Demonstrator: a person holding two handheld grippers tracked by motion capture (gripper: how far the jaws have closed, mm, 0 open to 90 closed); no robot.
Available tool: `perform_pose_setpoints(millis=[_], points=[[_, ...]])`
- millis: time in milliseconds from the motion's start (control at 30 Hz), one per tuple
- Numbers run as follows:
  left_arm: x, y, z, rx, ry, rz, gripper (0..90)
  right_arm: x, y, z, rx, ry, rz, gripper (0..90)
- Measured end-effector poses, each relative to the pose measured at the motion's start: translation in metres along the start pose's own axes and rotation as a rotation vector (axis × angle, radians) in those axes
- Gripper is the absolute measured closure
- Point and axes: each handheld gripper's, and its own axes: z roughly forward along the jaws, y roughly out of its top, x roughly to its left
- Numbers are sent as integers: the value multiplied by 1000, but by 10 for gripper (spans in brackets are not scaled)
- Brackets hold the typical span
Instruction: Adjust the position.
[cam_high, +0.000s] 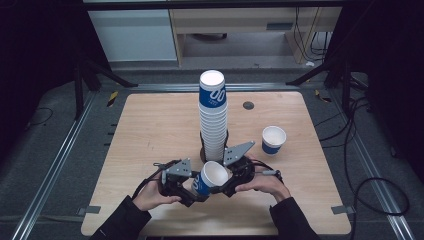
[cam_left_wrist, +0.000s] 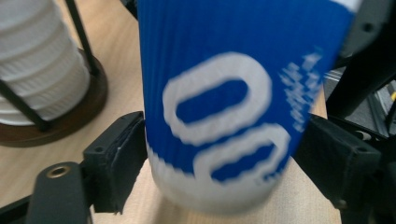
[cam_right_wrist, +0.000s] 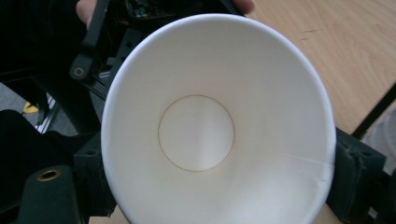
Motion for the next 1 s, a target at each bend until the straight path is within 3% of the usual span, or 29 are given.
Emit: perform_pose_setpoints(millis=[100,267,500,800,1000], points=[[0,-1,1,12,-13,1,269,2,1,3,21,10,-19,162],[-1,-1,1,9,-11,2,276,2,1,3,18,15,-14,155],[2,0,-6,-38,21,-5,278,-1,1,-2,-36,-33,2,65],[7,3,-18,-145,96,-44,277,-9,2,-22,-207,-64,73,65],[2,8,-16,-179,116,-46,276,-9,3,-16,-236,-35,98,70]])
